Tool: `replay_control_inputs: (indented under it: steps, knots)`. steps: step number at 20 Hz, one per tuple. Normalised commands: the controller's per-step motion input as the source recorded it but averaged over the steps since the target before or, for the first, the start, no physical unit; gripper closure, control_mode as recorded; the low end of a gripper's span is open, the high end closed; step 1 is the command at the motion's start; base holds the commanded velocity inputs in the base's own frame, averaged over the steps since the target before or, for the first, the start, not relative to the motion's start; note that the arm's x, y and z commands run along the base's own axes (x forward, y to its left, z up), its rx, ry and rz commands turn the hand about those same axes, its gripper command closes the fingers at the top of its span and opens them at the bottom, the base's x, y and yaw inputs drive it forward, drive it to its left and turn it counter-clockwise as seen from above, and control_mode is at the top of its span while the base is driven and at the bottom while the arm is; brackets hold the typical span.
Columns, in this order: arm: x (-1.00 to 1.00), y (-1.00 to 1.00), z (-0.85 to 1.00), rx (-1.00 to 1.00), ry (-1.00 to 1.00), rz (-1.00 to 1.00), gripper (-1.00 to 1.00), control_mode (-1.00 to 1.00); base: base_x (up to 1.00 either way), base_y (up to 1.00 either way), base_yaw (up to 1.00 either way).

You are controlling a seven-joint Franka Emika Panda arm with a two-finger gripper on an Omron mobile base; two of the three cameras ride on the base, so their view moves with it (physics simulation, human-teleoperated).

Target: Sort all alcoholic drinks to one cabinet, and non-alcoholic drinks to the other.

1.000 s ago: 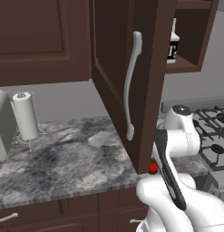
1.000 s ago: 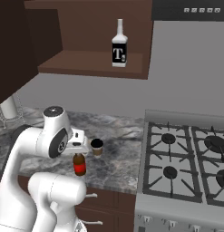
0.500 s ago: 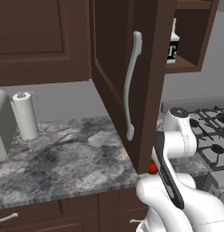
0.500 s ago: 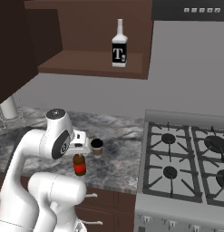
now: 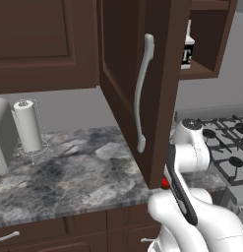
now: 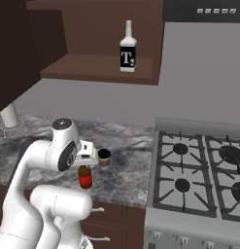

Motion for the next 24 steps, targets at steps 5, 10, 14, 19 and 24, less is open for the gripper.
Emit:
replay_control_inputs:
  steps: [5,10,14,19,24]
  knots:
    - [0.18,-0.01,-0.12,0.00,0.00,0.00,-1.00,-1.00,0.00,0.00,0.00]
    - [0.17,-0.08,-0.11,0.01,0.00,0.00,-1.00,-1.00,0.00,0.00,0.00]
    - [0.14,-0.11,-0.11,0.02,0.00,0.00,-1.00,-1.00,0.00,0.00,0.00]
    - [0.12,-0.02,-0.16,0.00,0.00,0.00,-1.00,-1.00,0.00,0.00,0.00]
    - [0.09,0.06,-0.24,0.00,0.00,0.00,-1.00,-1.00,0.00,0.00,0.00]
